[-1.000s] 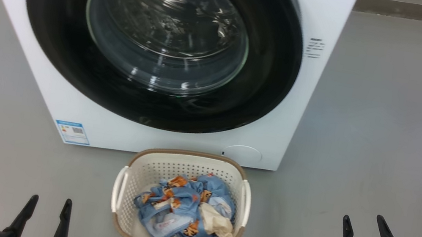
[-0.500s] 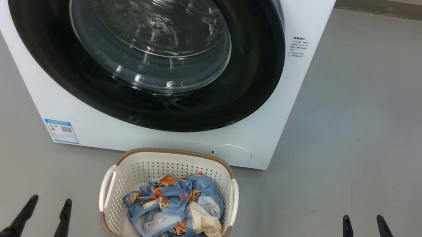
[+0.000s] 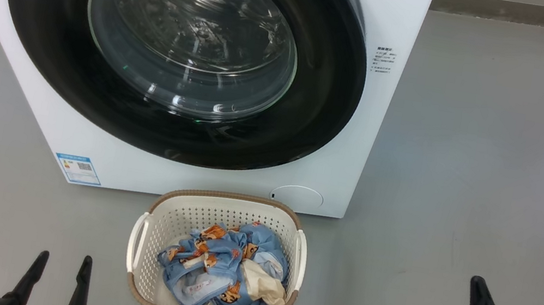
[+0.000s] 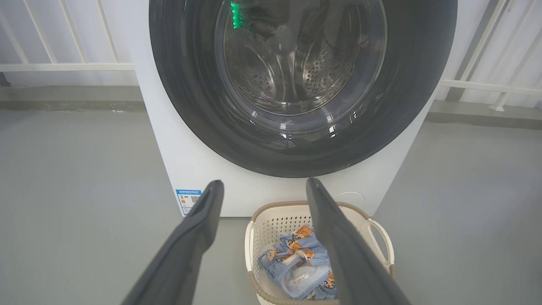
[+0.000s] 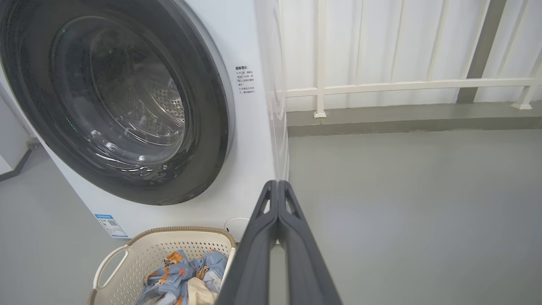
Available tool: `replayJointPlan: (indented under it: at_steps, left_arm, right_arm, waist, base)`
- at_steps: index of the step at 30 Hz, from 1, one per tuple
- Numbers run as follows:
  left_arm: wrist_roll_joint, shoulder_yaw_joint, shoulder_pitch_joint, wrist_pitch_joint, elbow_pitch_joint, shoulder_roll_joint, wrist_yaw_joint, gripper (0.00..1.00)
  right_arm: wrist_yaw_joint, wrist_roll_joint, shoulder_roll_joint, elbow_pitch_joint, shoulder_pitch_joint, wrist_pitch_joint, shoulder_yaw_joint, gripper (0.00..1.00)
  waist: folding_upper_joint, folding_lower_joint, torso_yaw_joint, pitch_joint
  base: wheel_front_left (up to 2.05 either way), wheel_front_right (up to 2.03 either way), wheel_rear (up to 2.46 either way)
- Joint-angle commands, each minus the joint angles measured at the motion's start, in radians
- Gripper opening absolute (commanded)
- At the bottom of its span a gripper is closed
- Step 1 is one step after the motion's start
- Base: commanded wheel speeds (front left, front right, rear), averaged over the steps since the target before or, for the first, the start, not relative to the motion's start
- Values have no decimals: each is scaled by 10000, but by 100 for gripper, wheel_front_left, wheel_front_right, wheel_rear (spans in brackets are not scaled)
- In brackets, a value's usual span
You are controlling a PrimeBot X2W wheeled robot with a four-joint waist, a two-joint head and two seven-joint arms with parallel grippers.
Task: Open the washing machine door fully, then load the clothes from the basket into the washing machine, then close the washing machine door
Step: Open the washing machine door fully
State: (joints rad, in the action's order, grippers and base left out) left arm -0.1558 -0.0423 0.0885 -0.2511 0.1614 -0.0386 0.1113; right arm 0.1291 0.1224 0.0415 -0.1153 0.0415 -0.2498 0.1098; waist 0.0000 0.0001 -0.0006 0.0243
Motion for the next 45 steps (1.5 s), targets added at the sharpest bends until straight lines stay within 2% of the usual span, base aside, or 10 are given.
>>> replayJointPlan:
  at_steps: [1, 3, 4, 10, 16, 21, 26, 31, 35, 45]
  left_arm:
    - [-101, -331, -147, -107, -245, -116, -39, 100]
    - [-128, -312, -120, -107, -259, -116, -55, 100]
    - [-148, -284, -102, -107, -267, -116, -59, 100]
    - [-162, -185, -90, -107, -337, -116, -64, 100]
    - [-241, -63, -245, -107, -444, -116, -35, 100]
    - [-334, 126, -393, -107, -429, -116, 11, 100]
    - [-283, 163, -585, -107, -447, -116, 74, 100]
    - [-216, 160, -747, -107, -511, -116, 117, 100]
    - [-262, 195, -972, -107, -561, -116, 152, 100]
    - [-247, 372, -1211, -107, -698, -116, 187, 100]
  right_arm:
    - [16, 655, 88, 159, -169, -120, -201, 0]
    - [16, 1403, 88, 40, -166, -120, -123, 0]
    - [16, 2399, 88, -86, -195, -120, 28, 0]
    - [16, 6059, 88, -732, -429, -120, 570, 0]
    - [16, 8846, 121, -1543, -1013, -120, 865, 0]
    - [16, 11536, 1032, -2006, -1850, -34, 343, 0]
    - [16, 13927, 1839, -1998, -2709, 873, 570, 0]
    - [16, 14933, 2193, -1960, -3456, 1845, 890, 0]
    - [16, 15293, 2516, -2087, -4204, 2694, 1194, 0]
    - [16, 15105, 2614, -1686, -6106, 4346, 1085, 0]
  waist:
    - [0, 0, -20, 6]
    - [0, 0, -39, 11]
    - [0, 0, -47, 29]
    - [0, 0, 1, 141]
    - [0, 0, 188, 397]
    - [0, 0, 296, 822]
    - [0, 0, 397, 1419]
    - [0, 0, 433, 2073]
    - [0, 0, 575, 2671]
    - [0, 0, 638, 3704]
  base:
    - [0, 0, 0]
    - [0, 0, 0]
    - [0, 0, 0]
    - [0, 0, 0]
    - [0, 0, 0]
    - [0, 0, 0]
    - [0, 0, 0]
    - [0, 0, 0]
    - [0, 0, 0]
    - [0, 0, 0]
